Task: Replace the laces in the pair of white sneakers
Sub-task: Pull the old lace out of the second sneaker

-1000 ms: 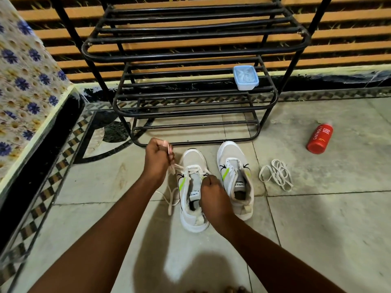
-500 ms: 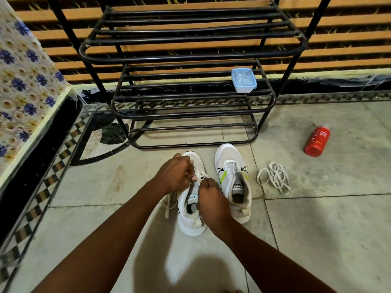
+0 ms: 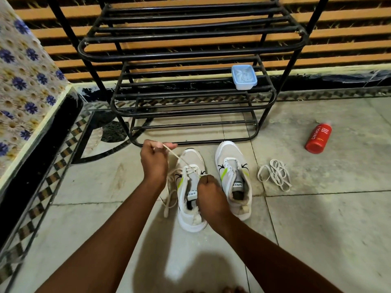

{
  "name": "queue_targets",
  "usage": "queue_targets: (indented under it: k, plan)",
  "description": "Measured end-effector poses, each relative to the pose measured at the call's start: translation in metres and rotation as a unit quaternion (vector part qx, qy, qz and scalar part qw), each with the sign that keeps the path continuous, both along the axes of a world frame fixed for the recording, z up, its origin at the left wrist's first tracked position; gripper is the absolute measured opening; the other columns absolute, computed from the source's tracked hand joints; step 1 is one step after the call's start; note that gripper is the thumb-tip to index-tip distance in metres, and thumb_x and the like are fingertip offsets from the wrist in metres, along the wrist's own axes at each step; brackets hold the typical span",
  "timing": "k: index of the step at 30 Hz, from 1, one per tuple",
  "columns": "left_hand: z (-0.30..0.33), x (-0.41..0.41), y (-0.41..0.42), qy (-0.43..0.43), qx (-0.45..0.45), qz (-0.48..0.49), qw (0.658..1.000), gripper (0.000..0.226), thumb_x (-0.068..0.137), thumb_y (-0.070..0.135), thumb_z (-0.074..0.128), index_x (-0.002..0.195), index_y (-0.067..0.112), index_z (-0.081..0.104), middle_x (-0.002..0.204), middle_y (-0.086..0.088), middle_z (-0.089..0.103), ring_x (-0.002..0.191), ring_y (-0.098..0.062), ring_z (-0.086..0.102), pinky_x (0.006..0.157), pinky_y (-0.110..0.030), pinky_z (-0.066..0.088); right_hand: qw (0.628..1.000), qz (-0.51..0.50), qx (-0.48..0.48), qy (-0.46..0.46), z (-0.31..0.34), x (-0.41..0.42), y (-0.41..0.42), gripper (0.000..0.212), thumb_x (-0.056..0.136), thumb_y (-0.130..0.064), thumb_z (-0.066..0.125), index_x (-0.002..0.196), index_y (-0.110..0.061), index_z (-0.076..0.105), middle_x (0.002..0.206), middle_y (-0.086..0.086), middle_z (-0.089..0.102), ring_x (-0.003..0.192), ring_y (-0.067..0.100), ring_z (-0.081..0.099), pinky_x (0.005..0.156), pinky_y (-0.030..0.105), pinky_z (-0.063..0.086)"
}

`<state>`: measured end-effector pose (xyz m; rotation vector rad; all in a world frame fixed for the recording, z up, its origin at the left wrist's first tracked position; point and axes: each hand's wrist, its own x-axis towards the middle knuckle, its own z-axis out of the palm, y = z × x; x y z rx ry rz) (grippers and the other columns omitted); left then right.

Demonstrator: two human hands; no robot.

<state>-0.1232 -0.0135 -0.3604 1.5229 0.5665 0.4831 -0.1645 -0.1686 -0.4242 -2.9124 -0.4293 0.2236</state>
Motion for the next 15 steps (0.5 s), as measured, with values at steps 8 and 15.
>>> queue_targets:
  k: [8,15]
  plan:
    - [0.004,0.001,0.017,-0.057,0.238,-0.072,0.967,0.015,0.102,0.001,0.038,0.091,0.011,0.043,0.074,-0.005,0.058,0.063,-0.013,0.05,0.064,-0.027,0.043,1.0,-0.008,-0.002,0.018,0.001,0.001,0.001,0.032,0.085,0.0,0.06,0.116,-0.001,0.055,0.114,0.017,0.061,0.101,0.03,0.065,0.082,0.036,0.055]
    - [-0.022,-0.01,0.02,0.041,0.553,-0.327,0.765,0.011,0.096,0.025,0.064,0.103,0.028,0.071,0.081,0.005,0.067,0.088,-0.025,0.051,0.068,-0.036,0.037,0.999,-0.024,0.019,0.013,-0.007,0.003,0.002,0.031,0.09,-0.004,0.053,0.121,-0.001,0.053,0.117,0.018,0.055,0.106,0.031,0.06,0.089,0.036,0.053]
